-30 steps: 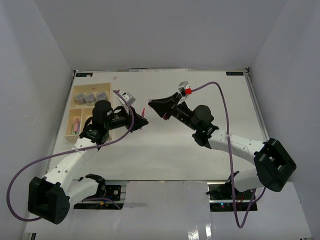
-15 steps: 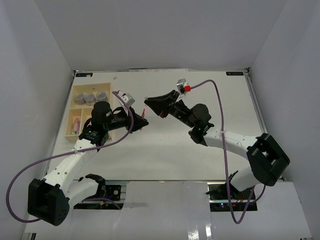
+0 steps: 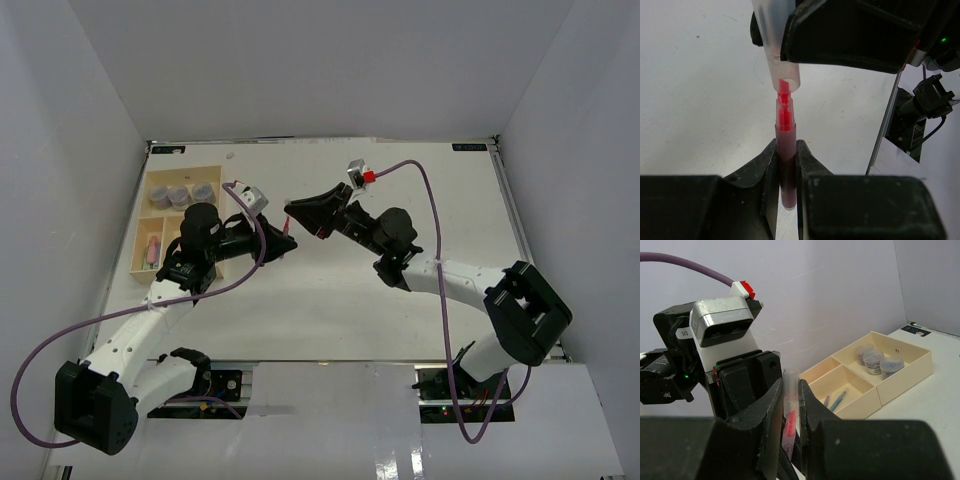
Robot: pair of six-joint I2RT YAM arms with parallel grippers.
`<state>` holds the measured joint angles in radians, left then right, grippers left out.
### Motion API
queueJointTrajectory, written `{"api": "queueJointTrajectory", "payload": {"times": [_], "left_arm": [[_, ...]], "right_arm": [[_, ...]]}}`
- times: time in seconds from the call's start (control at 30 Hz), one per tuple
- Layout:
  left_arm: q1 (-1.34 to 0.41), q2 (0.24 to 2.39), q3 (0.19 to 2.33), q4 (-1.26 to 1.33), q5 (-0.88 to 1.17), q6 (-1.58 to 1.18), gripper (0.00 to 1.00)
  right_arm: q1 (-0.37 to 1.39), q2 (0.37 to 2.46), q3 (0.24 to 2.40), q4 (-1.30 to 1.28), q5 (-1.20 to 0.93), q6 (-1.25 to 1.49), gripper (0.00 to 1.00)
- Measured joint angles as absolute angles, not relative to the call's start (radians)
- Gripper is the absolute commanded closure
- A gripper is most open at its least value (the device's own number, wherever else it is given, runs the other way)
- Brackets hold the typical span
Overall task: Sort the stationery into containers
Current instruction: Close the pen cap on the pen.
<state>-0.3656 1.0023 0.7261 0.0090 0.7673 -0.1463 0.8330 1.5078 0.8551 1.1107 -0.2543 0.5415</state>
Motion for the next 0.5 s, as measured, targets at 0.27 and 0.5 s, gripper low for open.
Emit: {"api": "queueJointTrajectory", "payload": {"times": [0.27,0.5], "left_arm": [[-0.366,0.995,0.725,0.01,0.767,-0.146,1.0],[-0.366,0.979,0.711,0.029,0.76,-0.147,1.0]], "right_arm": [[0.837,1.526,0.855,1.118,-0.269,0.565,0.92],[0.842,1.527,0.855,1.136,-0.274,0.588,0.92]]}}
